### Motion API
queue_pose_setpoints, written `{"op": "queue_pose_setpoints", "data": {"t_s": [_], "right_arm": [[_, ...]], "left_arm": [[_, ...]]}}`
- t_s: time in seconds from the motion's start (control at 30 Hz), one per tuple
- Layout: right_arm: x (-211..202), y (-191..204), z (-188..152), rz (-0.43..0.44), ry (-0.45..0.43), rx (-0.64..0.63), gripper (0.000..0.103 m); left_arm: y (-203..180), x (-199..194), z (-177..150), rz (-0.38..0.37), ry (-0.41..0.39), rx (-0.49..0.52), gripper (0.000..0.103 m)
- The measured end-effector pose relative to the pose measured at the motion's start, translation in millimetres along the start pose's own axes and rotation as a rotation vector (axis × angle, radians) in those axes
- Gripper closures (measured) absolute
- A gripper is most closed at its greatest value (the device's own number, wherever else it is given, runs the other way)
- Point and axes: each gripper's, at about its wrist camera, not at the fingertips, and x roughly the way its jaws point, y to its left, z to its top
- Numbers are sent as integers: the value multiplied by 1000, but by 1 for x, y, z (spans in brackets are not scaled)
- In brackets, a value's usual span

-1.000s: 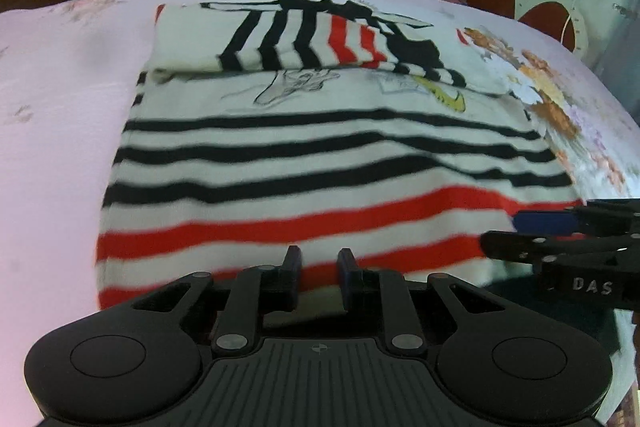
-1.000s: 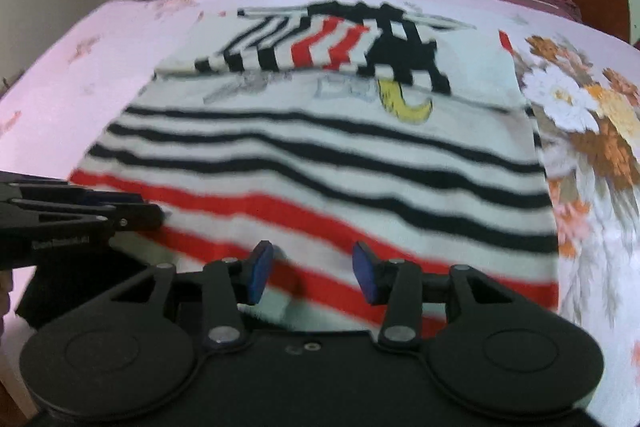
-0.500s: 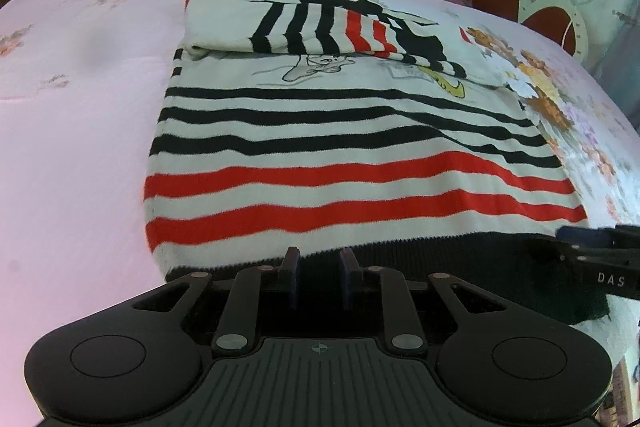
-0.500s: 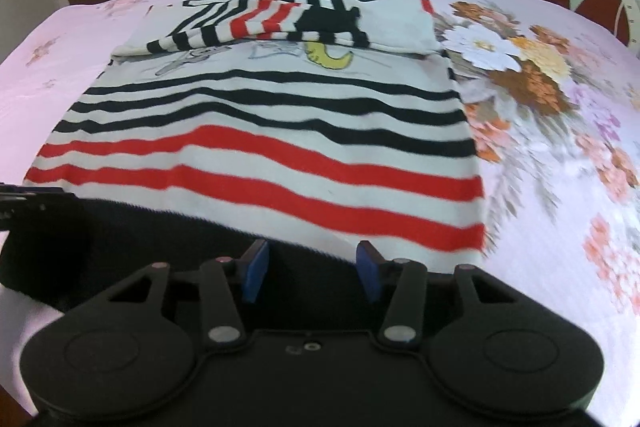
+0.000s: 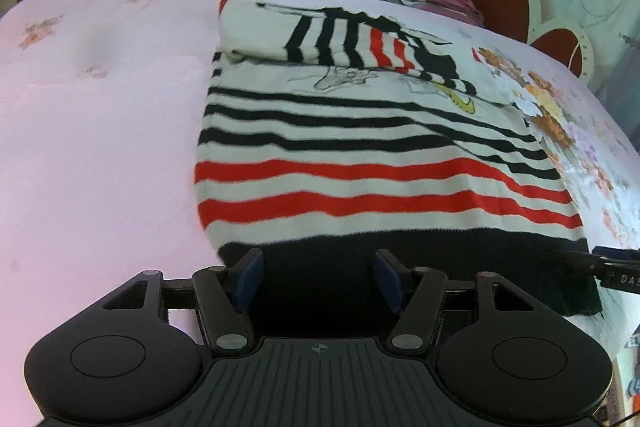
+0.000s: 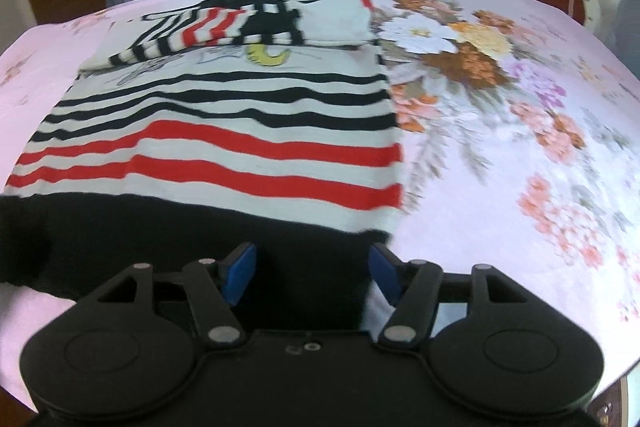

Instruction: Fold small clothes

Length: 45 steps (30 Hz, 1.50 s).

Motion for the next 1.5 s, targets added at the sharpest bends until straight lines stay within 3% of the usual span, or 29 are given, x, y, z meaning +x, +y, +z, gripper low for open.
{"op": "queue_pose_setpoints", "data": {"t_s": [0.17, 0.53, 0.57, 0.63, 0.67, 0.7, 0.83, 0.87, 0.9, 1.43, 1.5], "right_arm": [[-3, -22, -9, -11, 13, 84, 31], [2, -21, -20, 64, 34, 137, 31], [3, -19, -19, 65, 33, 132, 33], [5, -15, -17, 75, 34, 122, 41], [5, -14, -16, 90, 38, 125, 50], [5, -14, -15, 105, 42, 131, 59], [6, -14, -11, 125, 49, 130, 76], [6, -15, -10, 144, 49, 135, 89], [5, -15, -8, 155, 45, 136, 91], [-7, -13, 52, 248, -51, 127, 91], [-7, -15, 56, 255, -58, 133, 91]], "left_arm": [[10, 2, -11, -36, 41, -42, 42], [20, 2, -20, -98, 45, -120, 43], [20, 3, -20, -103, 45, -126, 43], [21, 5, -20, -112, 57, -126, 72], [23, 7, -20, -117, 74, -143, 84], [26, 8, -20, -124, 78, -157, 85], [27, 9, -18, -130, 85, -147, 90], [27, 9, -18, -129, 84, -145, 94], [28, 9, -17, -131, 82, -148, 96], [27, -1, 40, -171, -15, -142, 98], [30, 0, 45, -165, -21, -153, 103]]}}
